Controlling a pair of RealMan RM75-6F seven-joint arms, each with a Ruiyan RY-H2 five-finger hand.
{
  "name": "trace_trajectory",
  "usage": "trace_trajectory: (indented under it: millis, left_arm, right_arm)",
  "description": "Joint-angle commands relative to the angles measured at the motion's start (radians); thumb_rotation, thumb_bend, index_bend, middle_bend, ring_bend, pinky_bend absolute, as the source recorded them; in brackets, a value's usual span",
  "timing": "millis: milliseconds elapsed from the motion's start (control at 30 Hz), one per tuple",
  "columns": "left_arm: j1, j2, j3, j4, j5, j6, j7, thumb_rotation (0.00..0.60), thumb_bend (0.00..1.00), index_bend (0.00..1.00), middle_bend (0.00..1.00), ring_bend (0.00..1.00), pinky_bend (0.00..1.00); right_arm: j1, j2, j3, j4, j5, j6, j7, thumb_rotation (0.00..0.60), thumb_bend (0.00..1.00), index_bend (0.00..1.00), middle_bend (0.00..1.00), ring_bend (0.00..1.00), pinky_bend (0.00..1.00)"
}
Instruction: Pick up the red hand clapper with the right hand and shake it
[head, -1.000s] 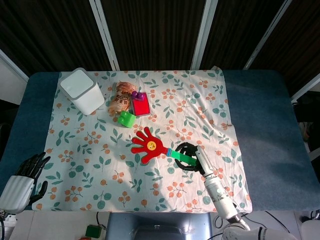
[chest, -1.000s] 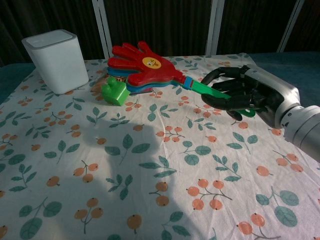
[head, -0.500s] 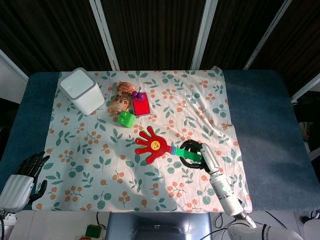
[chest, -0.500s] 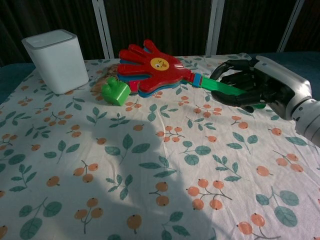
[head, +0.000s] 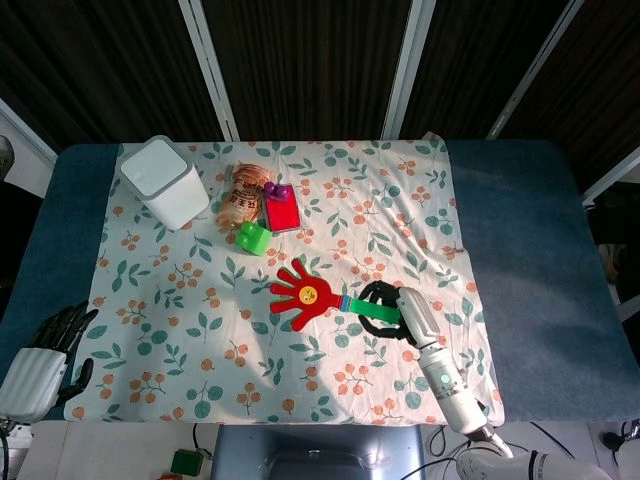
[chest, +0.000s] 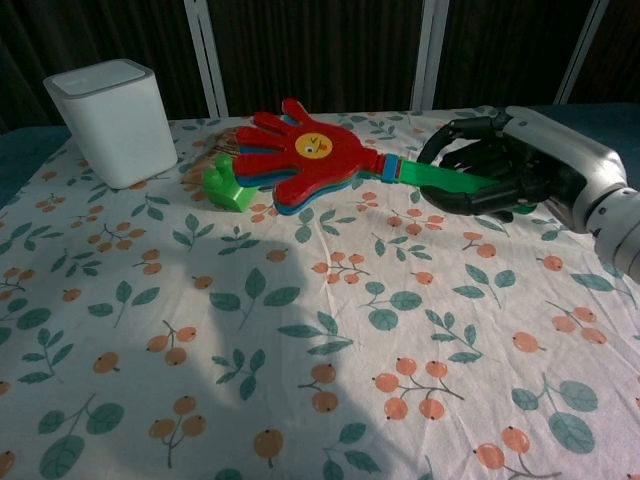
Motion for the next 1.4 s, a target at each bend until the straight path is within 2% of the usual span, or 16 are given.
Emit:
trace_trajectory:
  millis: [33, 133, 333, 467, 600, 667, 900, 1133, 1267, 1333, 1400]
  left_arm:
    - [0.001, -0.001, -0.001, 0.000, 0.001, 0.003, 0.001, 0.600, 0.53, 0.00, 0.00, 0.00, 0.15]
    - [-0.002, -0.001, 0.001, 0.000, 0.003, -0.002, -0.002, 0.600, 0.53, 0.00, 0.00, 0.00, 0.15]
    - [-0.008, 0.000, -0.002, 0.000, -0.006, -0.016, 0.000, 0.600, 0.53, 0.00, 0.00, 0.00, 0.15]
    - [-0.009, -0.002, -0.002, 0.003, -0.002, -0.014, 0.003, 0.600, 0.53, 0.00, 0.00, 0.00, 0.15]
    - [-0.010, -0.005, 0.001, 0.007, 0.007, -0.011, 0.008, 0.600, 0.53, 0.00, 0.00, 0.00, 0.15]
    - [-0.010, -0.005, 0.001, 0.009, 0.009, -0.010, 0.007, 0.600, 0.53, 0.00, 0.00, 0.00, 0.15]
    - [-0.007, 0.000, 0.001, 0.006, 0.006, -0.004, 0.001, 0.600, 0.53, 0.00, 0.00, 0.00, 0.15]
    - [-0.011, -0.003, 0.001, 0.007, 0.004, -0.011, 0.004, 0.600, 0.53, 0.00, 0.00, 0.00, 0.15]
    - [-0.014, -0.004, 0.000, 0.005, -0.002, -0.021, 0.009, 0.600, 0.53, 0.00, 0.00, 0.00, 0.15]
    - [-0.014, -0.004, -0.001, 0.004, -0.003, -0.021, 0.010, 0.600, 0.53, 0.00, 0.00, 0.00, 0.15]
    - [-0.014, -0.005, 0.000, 0.004, -0.003, -0.019, 0.006, 0.600, 0.53, 0.00, 0.00, 0.00, 0.15]
  right_arm:
    - [-0.066, 0.007, 0.002, -0.029, -0.184, 0.223, 0.395, 0.600, 0.44, 0.93, 0.78, 0.88, 0.96]
    - [-0.076, 0.011, -0.003, -0.031, -0.173, 0.239, 0.443, 0.600, 0.44, 0.93, 0.78, 0.88, 0.96]
    - [-0.049, 0.030, -0.014, -0.047, -0.117, 0.149, 0.404, 0.600, 0.44, 0.94, 0.78, 0.88, 0.96]
    - [0.000, 0.026, -0.016, -0.037, -0.039, 0.024, 0.256, 0.600, 0.44, 0.94, 0.78, 0.88, 0.97]
    - [0.055, -0.005, -0.007, -0.011, 0.089, -0.084, -0.051, 0.600, 0.44, 0.94, 0.78, 0.88, 0.97]
    - [0.068, -0.017, -0.001, -0.020, 0.143, -0.098, -0.167, 0.600, 0.44, 0.94, 0.78, 0.88, 0.97]
    - [0.057, -0.012, 0.011, -0.084, 0.193, -0.077, -0.235, 0.600, 0.44, 0.94, 0.78, 0.88, 0.97]
    - [0.091, -0.048, 0.016, -0.022, 0.221, -0.109, -0.313, 0.600, 0.44, 0.93, 0.78, 0.88, 0.95]
    - [0.141, -0.086, 0.021, 0.036, 0.264, -0.133, -0.470, 0.600, 0.44, 0.86, 0.78, 0.82, 0.91]
    - [0.156, -0.092, 0.017, 0.050, 0.297, -0.147, -0.541, 0.600, 0.44, 0.75, 0.75, 0.75, 0.85]
    - [0.166, -0.096, 0.015, 0.055, 0.336, -0.157, -0.597, 0.600, 0.44, 0.61, 0.67, 0.68, 0.80]
